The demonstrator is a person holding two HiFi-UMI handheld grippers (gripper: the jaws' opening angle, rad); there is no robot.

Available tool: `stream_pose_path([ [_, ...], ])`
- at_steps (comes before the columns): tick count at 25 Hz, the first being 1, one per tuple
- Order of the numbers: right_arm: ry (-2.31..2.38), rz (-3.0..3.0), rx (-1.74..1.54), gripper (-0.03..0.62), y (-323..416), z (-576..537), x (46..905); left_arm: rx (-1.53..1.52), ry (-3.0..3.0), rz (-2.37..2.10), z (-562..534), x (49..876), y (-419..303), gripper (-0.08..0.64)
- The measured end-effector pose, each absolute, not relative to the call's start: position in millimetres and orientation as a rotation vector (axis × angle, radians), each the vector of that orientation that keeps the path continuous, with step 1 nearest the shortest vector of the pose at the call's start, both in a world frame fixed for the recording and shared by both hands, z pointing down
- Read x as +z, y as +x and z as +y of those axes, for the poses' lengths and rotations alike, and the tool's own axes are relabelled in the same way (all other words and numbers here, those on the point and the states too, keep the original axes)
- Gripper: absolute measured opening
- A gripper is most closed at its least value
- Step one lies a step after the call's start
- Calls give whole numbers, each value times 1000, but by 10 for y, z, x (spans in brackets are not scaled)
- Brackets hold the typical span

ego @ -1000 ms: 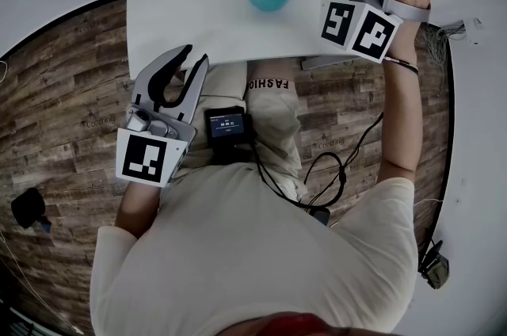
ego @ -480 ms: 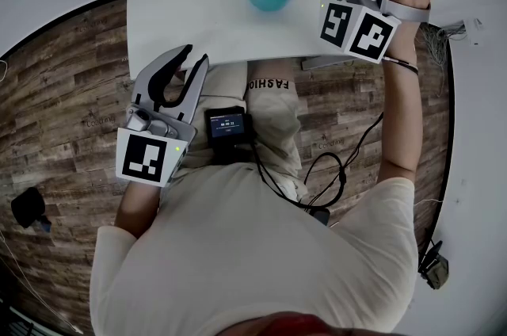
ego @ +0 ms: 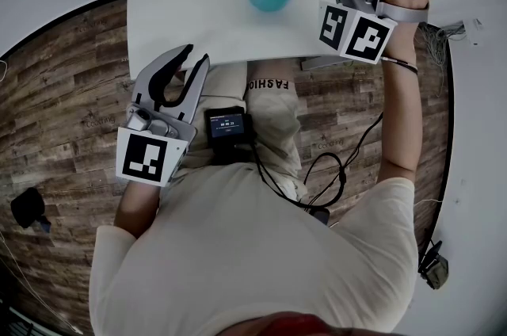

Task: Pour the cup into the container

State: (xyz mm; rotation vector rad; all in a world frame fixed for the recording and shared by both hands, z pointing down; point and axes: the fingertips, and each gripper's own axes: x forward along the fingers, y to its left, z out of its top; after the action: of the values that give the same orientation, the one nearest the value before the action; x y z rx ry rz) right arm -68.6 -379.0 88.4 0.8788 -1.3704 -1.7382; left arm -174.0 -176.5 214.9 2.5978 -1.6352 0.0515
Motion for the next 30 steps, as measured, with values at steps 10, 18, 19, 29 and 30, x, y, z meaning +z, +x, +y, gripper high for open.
stream_pose_path([
  [10, 874, -1359, -1762, 373, -725, -3772, 887, 51, 2590, -1637, -1757, 2169, -1750, 104],
  [18, 877, -1301, -1833, 373, -737, -3740, 887, 52, 2585, -1639, -1752, 2197, -1752, 104],
  [19, 877, -1289, -1850, 373, -745, -3732, 877, 52, 2584, -1640, -1753, 2193, -1754, 104],
  [29, 870, -1284, -1903, 373, -765, -3689, 954, 59, 2588, -1640, -1755, 2200, -1736, 104],
  [30, 890, -1358, -1838, 373, -738, -3720, 964, 59, 2589, -1641, -1755, 2198, -1730, 104],
])
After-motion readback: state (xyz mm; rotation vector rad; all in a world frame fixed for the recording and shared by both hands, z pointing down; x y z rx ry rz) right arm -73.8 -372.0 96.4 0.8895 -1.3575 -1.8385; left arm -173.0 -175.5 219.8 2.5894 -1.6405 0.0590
